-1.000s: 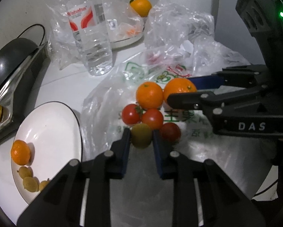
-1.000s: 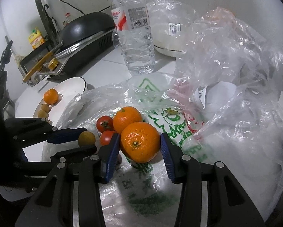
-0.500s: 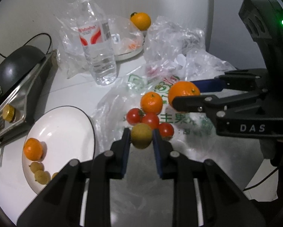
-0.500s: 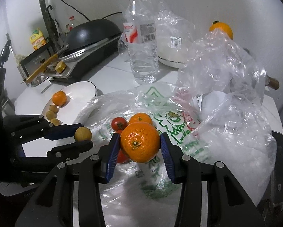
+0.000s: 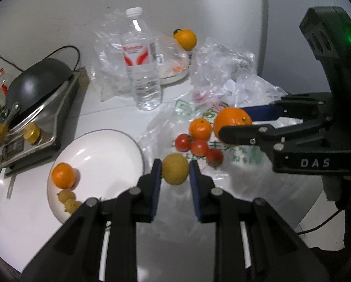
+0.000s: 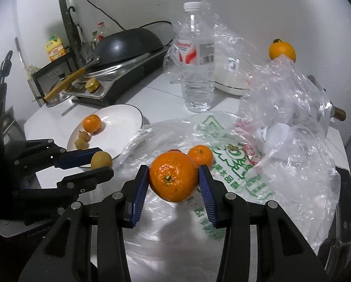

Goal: Organize fruits
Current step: 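Carry the yellow fruit with the left tool while the right tool carries the mandarin to the plate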

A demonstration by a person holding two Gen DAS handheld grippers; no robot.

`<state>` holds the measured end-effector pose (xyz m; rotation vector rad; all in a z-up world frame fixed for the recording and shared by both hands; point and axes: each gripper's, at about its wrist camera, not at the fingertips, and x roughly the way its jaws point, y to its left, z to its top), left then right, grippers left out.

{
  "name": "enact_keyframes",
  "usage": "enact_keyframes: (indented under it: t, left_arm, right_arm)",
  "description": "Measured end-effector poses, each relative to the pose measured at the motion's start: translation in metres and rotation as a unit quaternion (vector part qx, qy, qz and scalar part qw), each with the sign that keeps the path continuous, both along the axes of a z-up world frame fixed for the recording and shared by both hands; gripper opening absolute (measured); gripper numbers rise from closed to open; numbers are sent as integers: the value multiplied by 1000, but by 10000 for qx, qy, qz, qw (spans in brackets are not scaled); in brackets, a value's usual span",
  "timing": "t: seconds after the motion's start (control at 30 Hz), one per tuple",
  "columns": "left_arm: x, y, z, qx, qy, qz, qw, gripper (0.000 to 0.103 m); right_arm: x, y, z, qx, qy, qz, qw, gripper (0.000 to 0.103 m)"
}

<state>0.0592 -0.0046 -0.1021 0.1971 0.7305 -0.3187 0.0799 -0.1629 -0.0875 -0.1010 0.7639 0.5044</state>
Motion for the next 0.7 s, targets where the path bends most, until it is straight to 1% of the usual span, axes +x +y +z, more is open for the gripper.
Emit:
enact_keyframes:
  t: [0.4, 0.53, 0.7]
  left_arm:
    - [-10, 49, -5, -96, 47, 413, 9991, 24]
    - [-5, 69, -11, -211, 129, 636, 9977, 24]
    - [1, 78, -15, -246, 152, 687, 9972, 24]
  right_arm:
    - [-1, 44, 2, -188, -65, 295, 9994, 46]
    - [4, 60, 1, -249, -32, 447, 9987, 46]
    - [7, 77, 4, -238, -67, 607, 9978, 46]
